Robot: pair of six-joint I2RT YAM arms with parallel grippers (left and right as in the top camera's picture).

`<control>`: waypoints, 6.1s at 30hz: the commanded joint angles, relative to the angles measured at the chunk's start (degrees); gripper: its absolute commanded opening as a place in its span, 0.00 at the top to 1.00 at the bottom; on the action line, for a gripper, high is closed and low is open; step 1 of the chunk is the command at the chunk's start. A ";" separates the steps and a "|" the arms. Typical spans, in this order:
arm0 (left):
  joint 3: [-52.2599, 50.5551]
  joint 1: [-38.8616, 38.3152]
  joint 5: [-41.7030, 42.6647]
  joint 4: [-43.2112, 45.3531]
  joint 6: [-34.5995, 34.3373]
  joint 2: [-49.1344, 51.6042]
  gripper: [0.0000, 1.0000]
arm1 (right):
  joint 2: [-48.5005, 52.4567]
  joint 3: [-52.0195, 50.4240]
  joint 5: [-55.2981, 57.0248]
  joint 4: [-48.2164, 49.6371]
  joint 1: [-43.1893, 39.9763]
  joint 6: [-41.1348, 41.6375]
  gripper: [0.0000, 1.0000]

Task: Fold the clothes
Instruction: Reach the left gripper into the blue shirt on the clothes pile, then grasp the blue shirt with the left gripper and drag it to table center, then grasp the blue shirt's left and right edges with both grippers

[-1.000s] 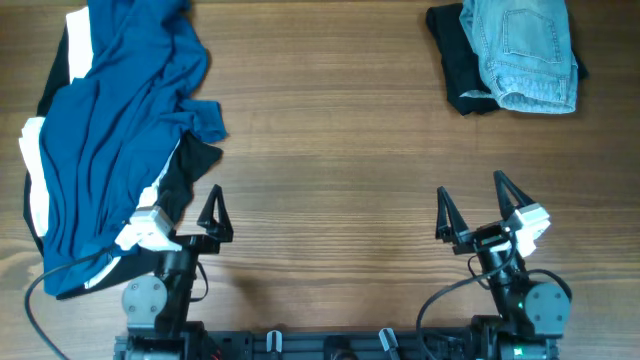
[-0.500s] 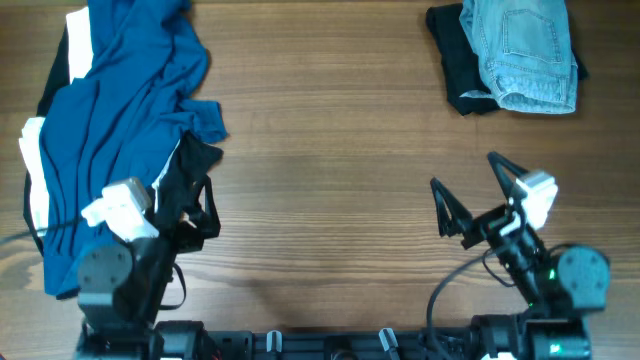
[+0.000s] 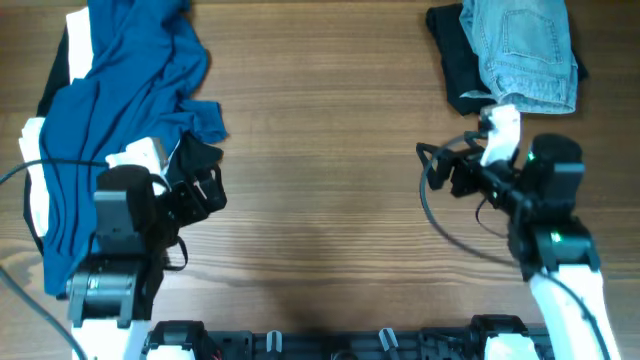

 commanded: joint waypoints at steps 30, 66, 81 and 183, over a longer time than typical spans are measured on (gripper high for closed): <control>16.39 3.89 -3.26 27.80 9.11 51.45 0.03 | 15.26 20.41 7.93 -10.64 11.91 -1.18 0.00; 17.79 -12.28 0.04 20.55 -10.88 37.59 0.96 | 21.84 20.33 5.97 -9.27 3.13 6.58 0.19; 17.79 -43.47 0.04 45.24 -28.48 51.87 0.96 | 15.56 20.37 0.00 -13.11 -13.42 6.51 0.18; 22.05 7.10 -6.36 9.01 6.64 57.59 0.62 | 37.77 20.04 3.08 -13.16 1.46 5.01 0.11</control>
